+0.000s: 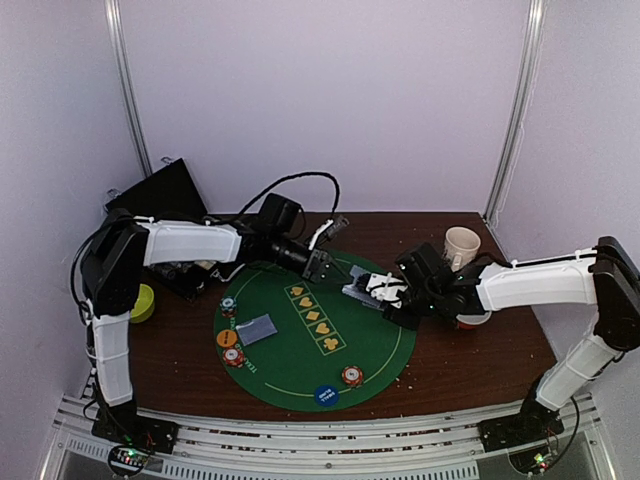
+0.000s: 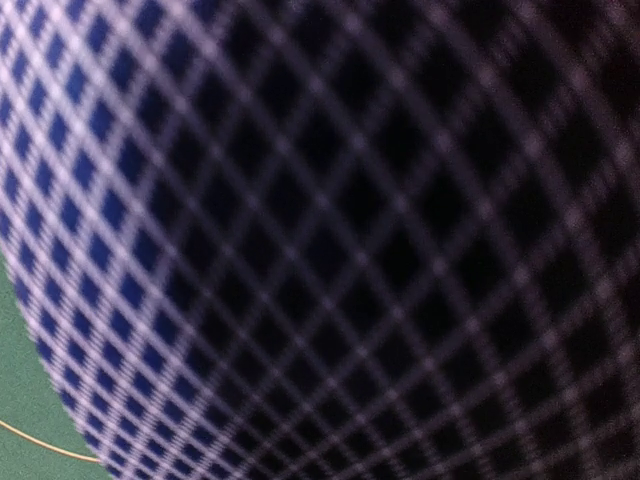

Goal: Distribute texas hold em gaming equipment
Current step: Pick up the poker card from the face-down deck piles, then distribute the poker card in the small blind area.

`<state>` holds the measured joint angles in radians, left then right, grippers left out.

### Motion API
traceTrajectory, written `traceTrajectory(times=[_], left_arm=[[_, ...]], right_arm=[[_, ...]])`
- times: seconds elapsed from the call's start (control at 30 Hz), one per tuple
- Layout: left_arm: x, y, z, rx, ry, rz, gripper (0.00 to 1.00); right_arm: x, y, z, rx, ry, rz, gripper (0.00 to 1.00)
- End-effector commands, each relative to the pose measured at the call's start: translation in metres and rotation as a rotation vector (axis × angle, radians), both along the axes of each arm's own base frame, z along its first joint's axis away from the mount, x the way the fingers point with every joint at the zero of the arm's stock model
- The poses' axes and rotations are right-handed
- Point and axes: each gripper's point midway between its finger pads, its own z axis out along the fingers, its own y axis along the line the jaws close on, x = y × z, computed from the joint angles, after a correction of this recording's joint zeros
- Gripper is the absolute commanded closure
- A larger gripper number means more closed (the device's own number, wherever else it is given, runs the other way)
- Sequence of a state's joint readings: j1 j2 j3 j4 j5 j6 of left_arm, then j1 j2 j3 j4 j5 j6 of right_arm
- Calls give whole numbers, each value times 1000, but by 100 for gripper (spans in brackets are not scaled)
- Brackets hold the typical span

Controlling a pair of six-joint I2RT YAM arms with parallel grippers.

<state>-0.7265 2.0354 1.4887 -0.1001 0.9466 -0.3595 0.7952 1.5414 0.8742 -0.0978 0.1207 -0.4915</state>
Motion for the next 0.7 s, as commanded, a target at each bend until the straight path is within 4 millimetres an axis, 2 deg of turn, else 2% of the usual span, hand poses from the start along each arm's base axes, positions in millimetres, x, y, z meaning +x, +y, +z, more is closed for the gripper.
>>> traceTrajectory(times=[0.0,0.2,0.37,0.47,0.5,0.67], left_arm=[[4,11,18,-37,-22,21,100],[26,41,13,-3,-2,111,100],[33,68,14,35,-16,151,100],[19,86,-3,137,-18,132,100],[8,95,-13,186,6,116,100],[-41,132,-36,333,33,36,100]], right_arm=[[5,-8,11,19,-34,-38,49],[6,-14,13,17,-37,-49,49],[6,-16,17,14,-40,-52,49],[4,-18,18,1,-38,-44,49],[4,-18,18,-3,-38,-42,49],[3,-17,23,-9,-44,-23,49]])
